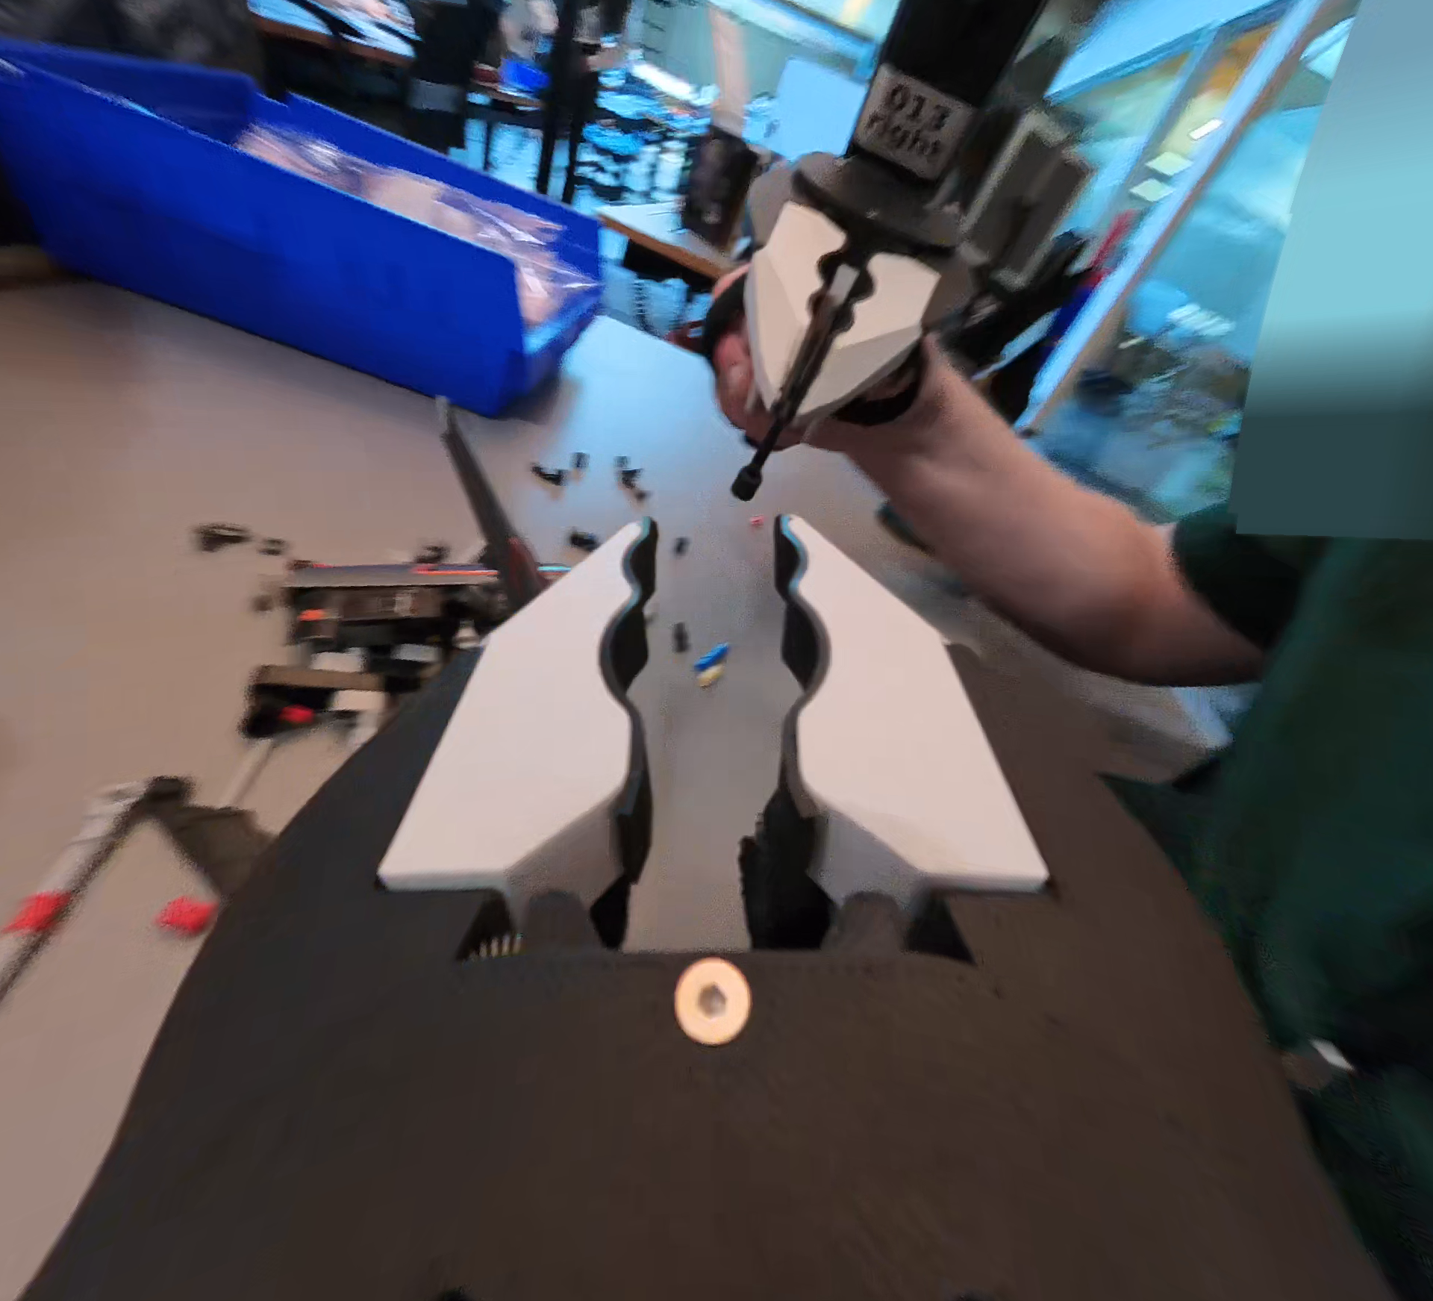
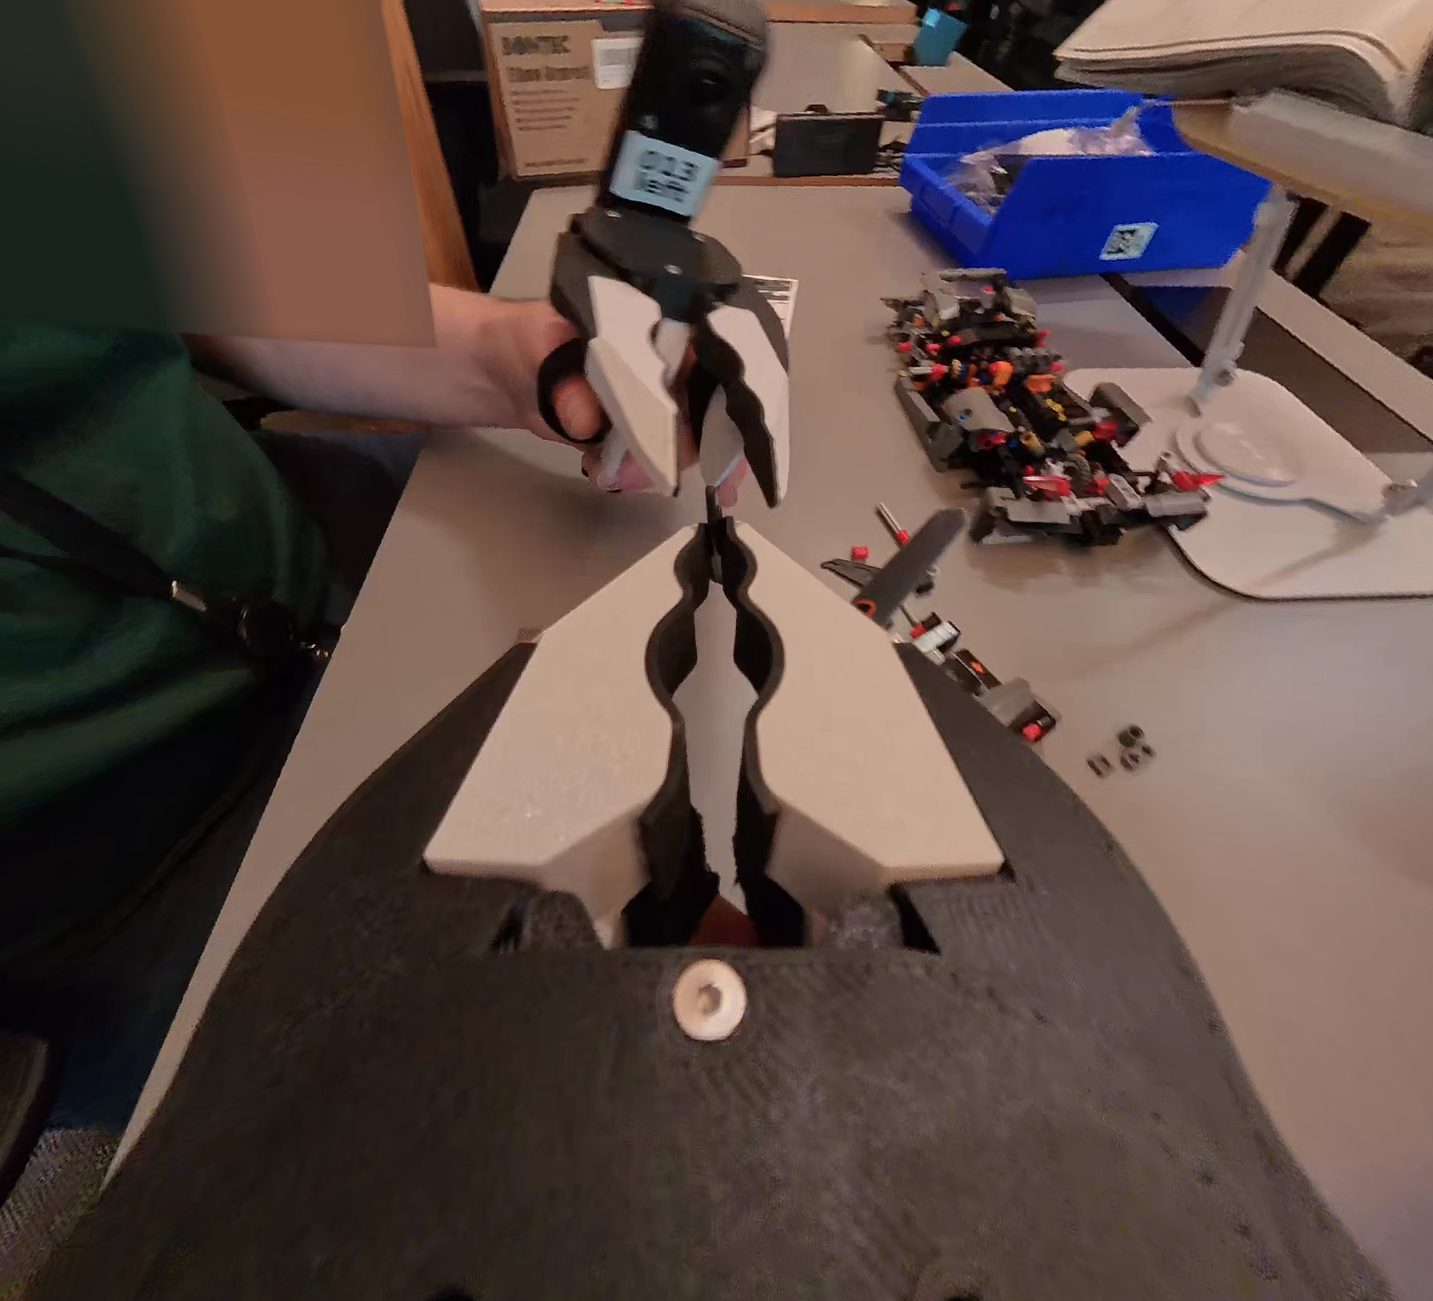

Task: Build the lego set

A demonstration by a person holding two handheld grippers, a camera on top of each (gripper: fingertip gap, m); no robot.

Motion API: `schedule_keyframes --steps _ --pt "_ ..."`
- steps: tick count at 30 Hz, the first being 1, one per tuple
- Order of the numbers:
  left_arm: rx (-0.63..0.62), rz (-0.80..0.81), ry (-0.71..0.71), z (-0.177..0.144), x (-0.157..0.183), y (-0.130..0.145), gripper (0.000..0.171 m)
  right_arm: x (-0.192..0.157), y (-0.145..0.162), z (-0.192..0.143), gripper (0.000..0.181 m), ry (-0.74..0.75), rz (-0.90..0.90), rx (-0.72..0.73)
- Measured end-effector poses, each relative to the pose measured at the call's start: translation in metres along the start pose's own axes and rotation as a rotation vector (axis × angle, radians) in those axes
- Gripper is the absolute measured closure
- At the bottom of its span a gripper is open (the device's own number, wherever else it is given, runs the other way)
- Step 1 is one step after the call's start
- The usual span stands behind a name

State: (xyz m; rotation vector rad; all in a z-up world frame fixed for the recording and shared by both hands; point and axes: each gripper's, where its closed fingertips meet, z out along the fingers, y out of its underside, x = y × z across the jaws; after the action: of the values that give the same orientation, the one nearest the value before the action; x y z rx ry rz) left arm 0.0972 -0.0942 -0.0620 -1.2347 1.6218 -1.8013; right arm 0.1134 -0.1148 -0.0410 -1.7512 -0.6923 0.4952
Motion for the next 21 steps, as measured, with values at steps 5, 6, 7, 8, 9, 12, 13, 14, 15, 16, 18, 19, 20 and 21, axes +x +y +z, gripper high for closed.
schedule_keyframes --steps 5,6,7,8,9,12,13,14,15,16,18,19,20,21 --pt "-0.171 0.406 -0.308 0.004 -0.036 0.015 0.103 0.034 0.028 -0.003 0.181 0.145 0.189 -0.085" --pt "-0.209 0.497 -0.355 0.007 -0.043 0.018 0.102 0.038 0.035 -0.002 0.181 0.159 0.238 -0.090" --pt "-0.236 0.574 -0.392 0.010 -0.050 0.021 0.103 0.041 0.042 0.000 0.181 0.172 0.281 -0.094" --pt "-0.268 0.627 -0.408 0.013 -0.055 0.027 0.102 0.044 0.048 0.002 0.181 0.183 0.316 -0.090" --pt "-0.301 0.661 -0.412 0.017 -0.059 0.032 0.101 0.045 0.055 0.005 0.181 0.180 0.353 -0.095" --pt "-0.374 0.729 -0.419 0.024 -0.070 0.041 0.097 0.049 0.068 0.012 0.181 0.209 0.410 -0.109" --pt "-0.378 0.755 -0.411 0.025 -0.073 0.042 0.100 0.052 0.071 0.012 0.181 0.239 0.406 -0.114" --pt "-0.385 0.750 -0.391 0.027 -0.075 0.045 0.102 0.055 0.072 0.011 0.181 0.266 0.410 -0.119" --pt "-0.393 0.740 -0.358 0.029 -0.075 0.048 0.100 0.055 0.073 0.010 0.181 0.270 0.424 -0.118" --pt "-0.391 0.749 -0.321 0.032 -0.074 0.050 0.101 0.055 0.071 0.010 0.181 0.275 0.438 -0.106" --pt "-0.429 0.712 -0.246 0.035 -0.072 0.056 0.110 0.055 0.073 0.011 0.181 0.293 0.445 -0.110" --pt "-0.460 0.683 -0.207 0.036 -0.071 0.060 0.114 0.054 0.074 0.013 0.181 0.301 0.447 -0.114" --pt "-0.475 0.673 -0.202 0.036 -0.073 0.061 0.124 0.054 0.074 0.013 0.181 0.312 0.450 -0.117" --pt "-0.484 0.667 -0.202 0.036 -0.073 0.062 0.125 0.055 0.074 0.012 0.181 0.332 0.445 -0.116"
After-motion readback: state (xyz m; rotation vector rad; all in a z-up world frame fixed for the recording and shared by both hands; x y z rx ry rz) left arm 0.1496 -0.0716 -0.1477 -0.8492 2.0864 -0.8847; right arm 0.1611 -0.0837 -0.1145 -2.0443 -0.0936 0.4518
